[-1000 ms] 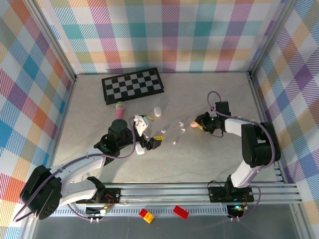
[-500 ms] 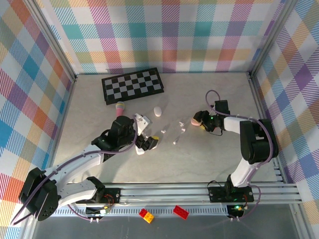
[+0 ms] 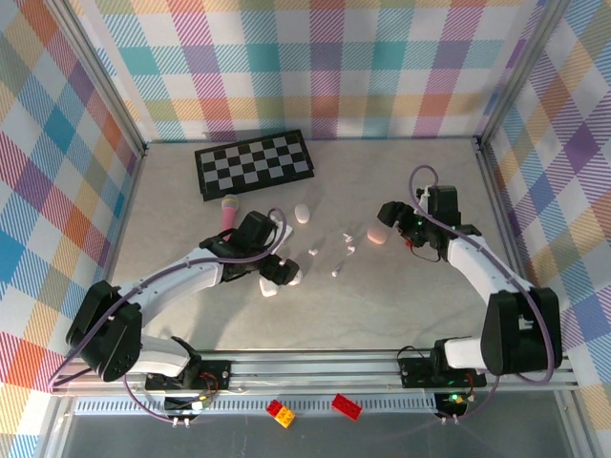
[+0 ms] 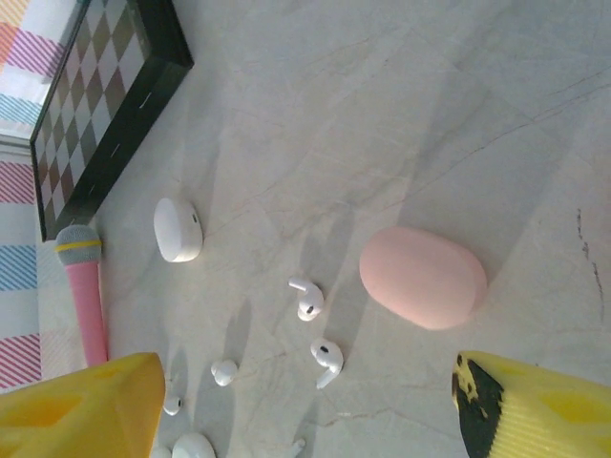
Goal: Insert the wireless bluetooth earbuds into the charging case
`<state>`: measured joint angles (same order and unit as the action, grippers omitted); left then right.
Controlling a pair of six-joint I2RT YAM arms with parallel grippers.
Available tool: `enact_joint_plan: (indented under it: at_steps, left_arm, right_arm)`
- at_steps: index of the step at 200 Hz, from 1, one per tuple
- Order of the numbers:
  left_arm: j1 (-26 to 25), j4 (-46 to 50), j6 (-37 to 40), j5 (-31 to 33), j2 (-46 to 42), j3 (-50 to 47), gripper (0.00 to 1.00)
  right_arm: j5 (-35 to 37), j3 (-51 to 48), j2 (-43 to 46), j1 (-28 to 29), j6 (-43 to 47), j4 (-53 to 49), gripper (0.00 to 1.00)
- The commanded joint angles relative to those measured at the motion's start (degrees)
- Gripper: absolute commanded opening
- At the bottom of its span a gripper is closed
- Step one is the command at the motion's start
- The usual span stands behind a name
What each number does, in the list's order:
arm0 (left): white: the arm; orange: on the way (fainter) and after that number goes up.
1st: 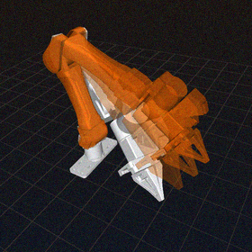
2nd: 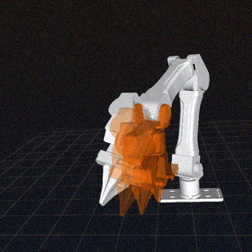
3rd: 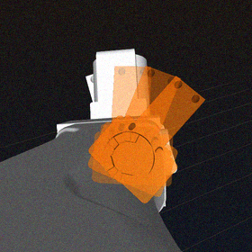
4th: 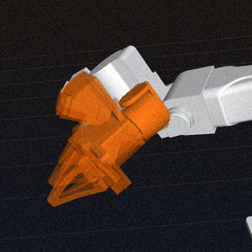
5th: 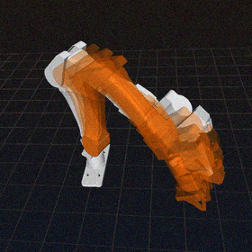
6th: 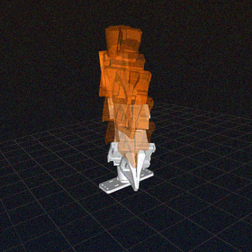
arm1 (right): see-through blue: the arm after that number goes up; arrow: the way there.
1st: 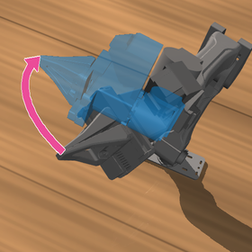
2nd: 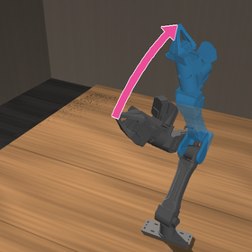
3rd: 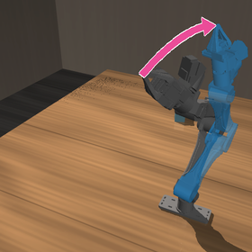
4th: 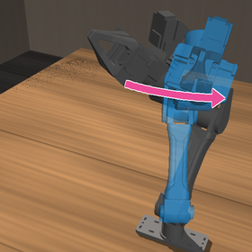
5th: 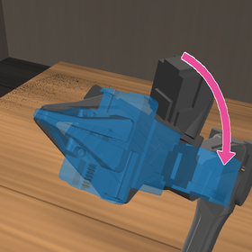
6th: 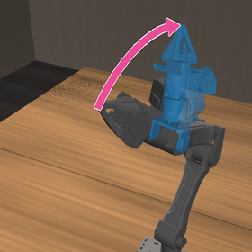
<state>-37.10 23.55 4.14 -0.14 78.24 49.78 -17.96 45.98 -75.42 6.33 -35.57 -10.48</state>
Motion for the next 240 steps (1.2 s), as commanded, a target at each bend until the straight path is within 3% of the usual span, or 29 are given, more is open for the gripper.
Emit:
enact_joint_plan:
  at_steps: [1,26,58,78,109,154,209,240]
  left_arm:
    - [-0.60,8.57,-18.75,6.69,1.42,3.08,1.00]
    - [-0.60,21.89,-39.32,14.73,6.50,8.31,1.00]
    - [-0.60,28.65,-51.54,15.28,10.45,11.39,0.99]
    - [-0.60,28.17,-55.34,12.59,11.27,12.27,0.97]
    - [-0.60,26.06,-56.78,9.55,14.09,13.39,0.91]
    - [-0.54,25.95,-53.08,8.14,19.08,15.52,0.76]
    - [-0.60,23.04,-47.59,2.07,21.91,14.21,0.71]
    - [-0.69,23.12,-45.88,2.15,23.05,14.29,0.71]
  right_arm:
    - [0.55,-1.59,2.91,-0.26,2.41,-5.00,0.79]
    - [0.82,-2.17,4.83,-0.26,3.06,-6.05,0.79]
    - [0.60,-2.87,5.46,-0.26,2.99,-5.68,0.79]
    - [0.20,-2.93,5.36,-0.26,2.99,-5.46,0.79]
    - [0.11,-3.50,5.76,-0.26,2.74,-5.14,0.79]
    - [0.55,-3.72,6.16,-0.26,3.15,-5.76,0.79]
    - [1.17,-3.91,6.47,-0.26,3.00,-5.71,0.79]
    - [0.64,-3.57,6.23,-0.29,2.91,-5.69,0.79]
